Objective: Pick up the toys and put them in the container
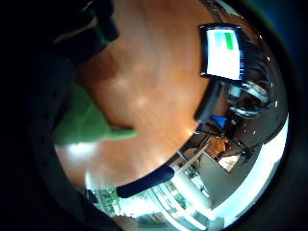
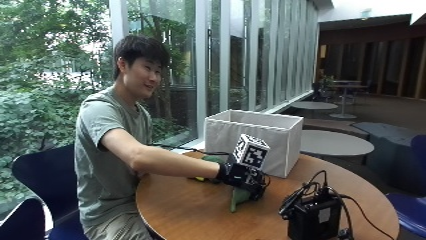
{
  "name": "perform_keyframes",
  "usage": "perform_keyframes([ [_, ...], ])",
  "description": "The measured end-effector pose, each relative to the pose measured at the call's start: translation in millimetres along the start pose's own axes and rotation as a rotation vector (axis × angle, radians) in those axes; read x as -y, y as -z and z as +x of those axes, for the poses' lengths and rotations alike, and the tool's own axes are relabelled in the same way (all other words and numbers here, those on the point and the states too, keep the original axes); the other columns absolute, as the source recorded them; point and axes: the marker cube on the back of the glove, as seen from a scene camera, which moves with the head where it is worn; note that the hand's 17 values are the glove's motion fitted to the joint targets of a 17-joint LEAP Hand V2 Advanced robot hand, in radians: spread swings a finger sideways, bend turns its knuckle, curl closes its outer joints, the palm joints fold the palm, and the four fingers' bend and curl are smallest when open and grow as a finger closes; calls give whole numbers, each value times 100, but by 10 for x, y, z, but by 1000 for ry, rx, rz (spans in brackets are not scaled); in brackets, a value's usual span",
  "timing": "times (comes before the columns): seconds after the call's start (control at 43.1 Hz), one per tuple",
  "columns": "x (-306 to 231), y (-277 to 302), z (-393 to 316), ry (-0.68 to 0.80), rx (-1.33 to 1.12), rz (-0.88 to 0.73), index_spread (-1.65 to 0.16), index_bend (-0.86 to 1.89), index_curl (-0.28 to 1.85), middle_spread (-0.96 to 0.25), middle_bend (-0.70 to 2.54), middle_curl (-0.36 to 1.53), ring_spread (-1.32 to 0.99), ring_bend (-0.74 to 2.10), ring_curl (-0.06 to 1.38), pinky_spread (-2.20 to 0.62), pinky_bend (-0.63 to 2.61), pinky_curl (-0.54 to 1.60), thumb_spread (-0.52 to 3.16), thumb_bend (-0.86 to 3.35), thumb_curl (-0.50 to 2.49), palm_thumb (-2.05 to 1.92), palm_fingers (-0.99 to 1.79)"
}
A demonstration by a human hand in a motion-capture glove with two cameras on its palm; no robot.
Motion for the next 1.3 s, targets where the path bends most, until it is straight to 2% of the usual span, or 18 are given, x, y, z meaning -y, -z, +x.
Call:
perform_keyframes([
  [0.023,-7,-24,-12,62,29,29,-20,7,21,-11,28,44,-25,75,45,-10,87,36,122,12,40,25,27],
  [0.046,-14,-40,-2,112,46,58,-20,7,19,-10,20,42,-24,69,38,-9,86,34,121,10,39,22,17],
  [0.07,-16,-51,17,136,48,83,-20,-1,16,-13,39,49,-29,87,45,-18,92,36,126,19,43,37,55],
  [0.093,-13,-56,31,141,40,104,-20,-1,14,-14,37,46,-31,87,41,-20,89,32,127,20,43,38,52],
  [0.139,6,-46,2,123,23,138,-22,4,13,-17,49,51,-33,96,43,-28,94,33,114,27,51,56,80],
  [0.162,22,-30,-54,100,27,153,-22,3,12,-17,48,51,-34,96,44,-30,95,33,113,28,51,59,75],
  [0.186,42,-7,-132,75,43,166,-23,9,13,-20,59,55,-35,102,47,-33,92,33,105,30,55,64,91],
  [0.209,56,20,-219,66,67,176,-23,10,12,-21,62,56,-35,102,47,-34,91,33,101,30,56,67,93],
  [0.278,43,97,-310,153,102,168,-26,18,14,-24,71,60,-36,105,51,-37,87,34,89,30,61,70,105],
  [0.348,-2,178,-168,207,6,115,-29,30,18,-26,78,64,-35,107,53,-39,83,35,78,30,65,73,118],
  [0.441,-99,494,-343,229,-82,94,-32,42,22,-28,79,66,-36,108,55,-39,82,37,66,28,69,72,118],
  [0.58,-373,1109,-361,222,-52,182,-36,56,29,-30,83,70,-38,108,56,-40,83,38,53,20,73,64,116],
  [0.858,-1253,2822,-93,261,155,602,-42,71,40,-30,90,76,-39,112,59,-40,87,41,35,16,81,63,113],
  [1.067,-1630,3729,-725,260,228,739,-43,79,49,-29,94,79,-39,116,61,-40,89,43,24,15,87,63,112],
  [1.16,-1642,4051,-1144,189,305,760,-44,81,53,-28,95,80,-38,117,61,-40,91,44,19,14,89,63,111],
  [1.252,-1622,4133,-1496,348,230,802,-44,82,56,-28,97,81,-38,118,62,-40,93,45,17,14,91,64,110],
  [1.299,-1572,4172,-1683,382,233,800,-44,82,58,-28,97,82,-38,118,62,-40,94,45,15,14,92,64,110],
])
